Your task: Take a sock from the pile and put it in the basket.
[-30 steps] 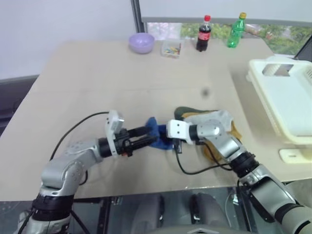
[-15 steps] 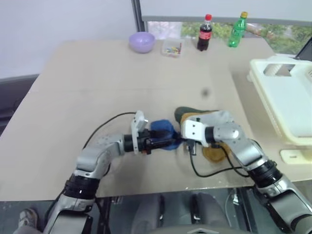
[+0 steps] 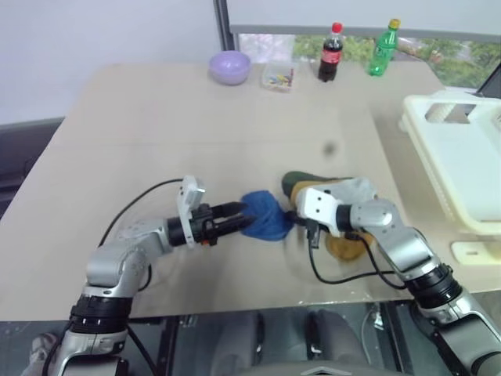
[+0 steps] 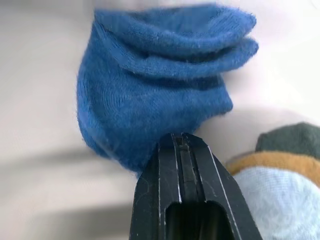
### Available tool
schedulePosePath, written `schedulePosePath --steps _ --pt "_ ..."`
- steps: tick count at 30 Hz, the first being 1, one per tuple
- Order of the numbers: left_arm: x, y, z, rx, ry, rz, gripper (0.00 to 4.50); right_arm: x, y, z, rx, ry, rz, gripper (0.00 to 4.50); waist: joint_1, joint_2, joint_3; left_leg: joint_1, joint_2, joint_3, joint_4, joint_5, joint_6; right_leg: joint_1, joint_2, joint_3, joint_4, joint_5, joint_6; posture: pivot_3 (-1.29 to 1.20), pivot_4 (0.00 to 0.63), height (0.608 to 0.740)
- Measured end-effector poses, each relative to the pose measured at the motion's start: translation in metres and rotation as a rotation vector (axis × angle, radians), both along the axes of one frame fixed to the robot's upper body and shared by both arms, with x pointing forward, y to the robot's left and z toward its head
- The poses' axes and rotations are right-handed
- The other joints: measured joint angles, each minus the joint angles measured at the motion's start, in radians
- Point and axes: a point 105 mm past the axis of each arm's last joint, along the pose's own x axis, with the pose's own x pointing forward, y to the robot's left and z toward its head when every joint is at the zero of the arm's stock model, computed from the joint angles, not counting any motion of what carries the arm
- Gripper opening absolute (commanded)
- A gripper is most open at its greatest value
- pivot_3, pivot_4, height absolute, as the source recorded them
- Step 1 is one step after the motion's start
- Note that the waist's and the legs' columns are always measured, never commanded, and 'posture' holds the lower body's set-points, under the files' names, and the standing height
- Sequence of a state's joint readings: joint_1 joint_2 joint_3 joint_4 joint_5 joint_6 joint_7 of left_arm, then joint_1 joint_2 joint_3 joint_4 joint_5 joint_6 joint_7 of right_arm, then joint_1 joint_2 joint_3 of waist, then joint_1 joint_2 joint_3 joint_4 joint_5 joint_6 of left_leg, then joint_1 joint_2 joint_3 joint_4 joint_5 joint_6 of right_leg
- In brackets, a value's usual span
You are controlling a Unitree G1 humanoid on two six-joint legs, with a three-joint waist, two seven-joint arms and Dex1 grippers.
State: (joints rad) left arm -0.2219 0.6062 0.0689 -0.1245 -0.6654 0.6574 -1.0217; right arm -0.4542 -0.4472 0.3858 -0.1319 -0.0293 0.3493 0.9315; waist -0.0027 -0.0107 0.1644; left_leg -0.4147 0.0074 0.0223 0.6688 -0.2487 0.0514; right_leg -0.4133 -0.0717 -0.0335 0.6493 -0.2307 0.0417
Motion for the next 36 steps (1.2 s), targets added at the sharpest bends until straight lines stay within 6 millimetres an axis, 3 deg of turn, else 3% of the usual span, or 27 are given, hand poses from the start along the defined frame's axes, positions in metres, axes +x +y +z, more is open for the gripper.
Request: schedulePosePath --steps 1,3,8,12,19,24,28,34,36 --pt "0.001 -0.001 -0.002 0.015 -0.007 -0.002 2.71 -0.001 -0.001 0.001 0.008 0.007 -0.004 0.42 0.002 0.000 0.000 0.000 0.000 0.000 0.000 0.000 0.000 0.000 0.000 0.000 0.000 0.000 0.000 0.00 0.150 0.740" --pt "0.002 -0.007 -0.006 0.030 -0.001 -0.022 2.71 -0.001 -0.003 0.001 0.012 0.017 -0.011 0.74 0.003 0.000 0.000 0.000 0.000 0.000 0.000 0.000 0.000 0.000 0.000 0.000 0.000 0.000 0.000 0.00 0.150 0.740" --pt "0.002 -0.041 -0.013 0.053 0.018 -0.168 2.71 -0.006 -0.011 0.006 0.057 0.054 -0.054 2.78 0.014 0.000 0.000 -0.001 0.000 0.000 0.000 0.000 0.000 0.000 0.001 0.000 0.000 0.000 0.000 0.00 0.150 0.740" --pt "-0.002 -0.053 -0.025 0.110 0.053 -0.245 2.71 -0.006 -0.015 0.016 0.117 0.097 -0.121 4.48 0.010 0.000 0.000 0.000 0.000 0.001 0.000 0.000 0.000 0.000 0.002 0.001 0.000 0.000 0.000 0.00 0.150 0.740" --pt "-0.001 -0.046 -0.025 0.080 0.017 -0.212 2.71 -0.005 0.007 0.021 0.242 0.236 -0.182 4.48 0.006 0.000 0.000 0.001 0.001 0.001 0.000 0.000 0.000 0.000 0.002 0.001 0.002 0.000 0.000 0.00 0.150 0.740" --pt "-0.008 -0.022 -0.015 0.103 -0.030 -0.150 2.71 0.000 0.018 0.026 0.279 0.298 -0.192 4.48 -0.004 -0.001 0.000 0.000 0.001 0.000 0.000 0.000 0.000 -0.001 0.001 0.000 0.002 0.000 0.000 0.00 0.150 0.740" --pt "-0.014 -0.014 -0.008 0.102 -0.073 -0.103 2.71 0.008 0.015 0.000 0.186 0.346 -0.245 4.48 -0.003 -0.001 0.000 0.000 0.000 0.000 0.000 0.000 0.000 0.000 0.000 0.000 0.001 0.000 0.000 0.00 0.150 0.740" --pt "-0.030 -0.011 0.007 0.066 -0.131 -0.071 2.71 0.008 0.020 -0.008 0.139 0.338 -0.192 4.48 -0.011 -0.001 -0.001 0.001 0.001 0.000 0.000 0.000 0.000 0.000 0.000 0.001 0.002 0.000 0.000 0.00 0.150 0.740" --pt "-0.034 -0.002 0.006 0.074 -0.125 -0.036 2.71 0.006 0.017 -0.009 0.115 0.331 -0.165 3.96 -0.010 -0.001 -0.001 0.001 0.001 0.000 0.000 0.000 0.000 0.000 0.001 0.001 0.002 0.000 0.000 0.00 0.150 0.740"
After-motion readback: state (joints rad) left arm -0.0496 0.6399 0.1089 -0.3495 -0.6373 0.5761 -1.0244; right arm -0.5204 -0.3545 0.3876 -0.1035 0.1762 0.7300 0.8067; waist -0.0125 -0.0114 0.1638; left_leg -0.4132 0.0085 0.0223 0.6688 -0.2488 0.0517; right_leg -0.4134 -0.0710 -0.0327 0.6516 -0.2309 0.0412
